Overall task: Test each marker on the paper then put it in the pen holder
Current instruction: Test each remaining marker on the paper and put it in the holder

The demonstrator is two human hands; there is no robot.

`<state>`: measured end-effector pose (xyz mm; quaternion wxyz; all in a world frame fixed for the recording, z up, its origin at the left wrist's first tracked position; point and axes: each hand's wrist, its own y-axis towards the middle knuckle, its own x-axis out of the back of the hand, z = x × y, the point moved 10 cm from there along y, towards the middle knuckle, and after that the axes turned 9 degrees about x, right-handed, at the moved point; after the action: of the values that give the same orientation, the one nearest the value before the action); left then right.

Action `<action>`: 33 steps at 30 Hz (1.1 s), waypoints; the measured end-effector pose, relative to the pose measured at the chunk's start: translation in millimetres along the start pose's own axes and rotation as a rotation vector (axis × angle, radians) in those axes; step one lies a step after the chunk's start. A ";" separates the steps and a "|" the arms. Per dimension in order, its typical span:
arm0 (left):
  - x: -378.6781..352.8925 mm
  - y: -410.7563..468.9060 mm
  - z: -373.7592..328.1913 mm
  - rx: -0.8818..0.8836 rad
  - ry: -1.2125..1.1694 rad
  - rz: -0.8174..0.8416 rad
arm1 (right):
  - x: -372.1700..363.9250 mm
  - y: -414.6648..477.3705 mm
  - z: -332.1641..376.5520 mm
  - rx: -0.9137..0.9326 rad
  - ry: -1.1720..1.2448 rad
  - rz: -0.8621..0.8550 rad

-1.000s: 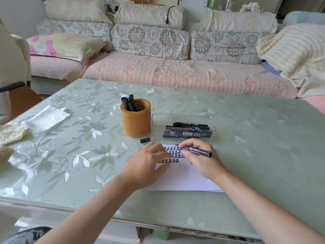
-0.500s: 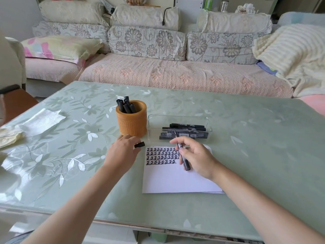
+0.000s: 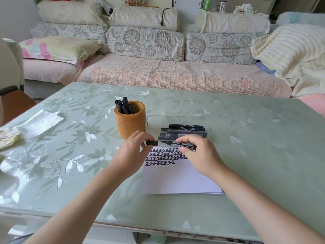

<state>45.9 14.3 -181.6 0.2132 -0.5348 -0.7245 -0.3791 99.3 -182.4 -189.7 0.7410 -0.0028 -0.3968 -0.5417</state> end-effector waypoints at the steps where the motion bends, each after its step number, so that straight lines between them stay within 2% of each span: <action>1: -1.1 -0.9 -1.9 -0.011 -0.002 0.007 | 0.4 0.5 2.5 0.025 -0.028 -0.005; 16: -11.4 -4.3 -15.9 -0.111 -0.007 0.106 | -14.2 5.9 23.7 0.102 -0.082 0.099; 25: 11.8 -7.2 -18.2 -0.198 0.032 0.063 | -28.2 9.8 45.0 0.140 -0.185 0.142; 33: 25.5 -5.7 -9.7 -0.165 0.020 0.068 | -51.3 14.8 54.7 0.147 -0.296 0.325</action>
<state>31.0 21.5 -159.2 0.1885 -0.5711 -0.6698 -0.4355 74.1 -111.4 -176.3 0.7504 -0.0920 -0.5340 -0.3786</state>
